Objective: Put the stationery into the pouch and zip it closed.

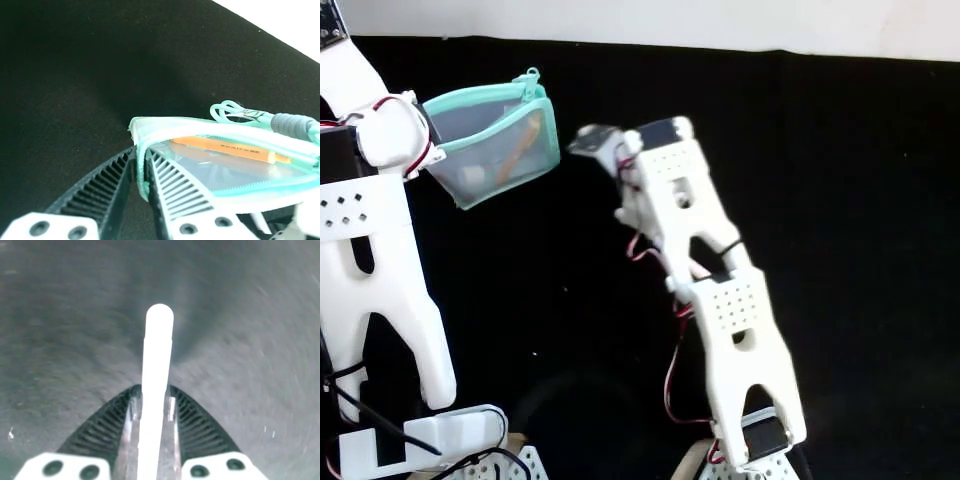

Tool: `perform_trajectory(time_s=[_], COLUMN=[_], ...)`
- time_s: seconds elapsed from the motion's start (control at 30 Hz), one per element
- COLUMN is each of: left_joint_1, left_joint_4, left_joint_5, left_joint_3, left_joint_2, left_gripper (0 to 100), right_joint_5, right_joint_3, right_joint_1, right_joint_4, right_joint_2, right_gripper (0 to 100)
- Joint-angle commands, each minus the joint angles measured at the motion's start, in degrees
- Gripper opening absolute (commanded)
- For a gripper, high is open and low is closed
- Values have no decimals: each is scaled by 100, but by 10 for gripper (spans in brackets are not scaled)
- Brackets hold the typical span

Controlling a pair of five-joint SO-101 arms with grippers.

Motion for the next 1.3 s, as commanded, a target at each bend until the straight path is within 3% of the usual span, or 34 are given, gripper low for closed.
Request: perform_trajectory(time_s=[0.0, 0.33, 0.7, 0.93, 1.27], left_joint_1=[-119, -110, -110, -110, -101], left_joint_4=[-18, -18, -18, -18, -18], left_joint_5=[53, 53, 53, 53, 53], left_joint_3=[224, 224, 233, 233, 233], left_joint_2=[84, 92, 92, 92, 92], left_gripper=[7, 7, 7, 7, 7], right_joint_5=[-607, -2013, -2769, -3402, -3552], right_joint_3=[-251, -1956, -4462, -4462, -4462], right_joint_1=[453, 725, 110, -40, -189], right_joint_4=[84, 66, -224, -1455, -2774], right_joint_2=[-110, -110, -110, -154, -1059], right_gripper=[8, 8, 7, 7, 7])
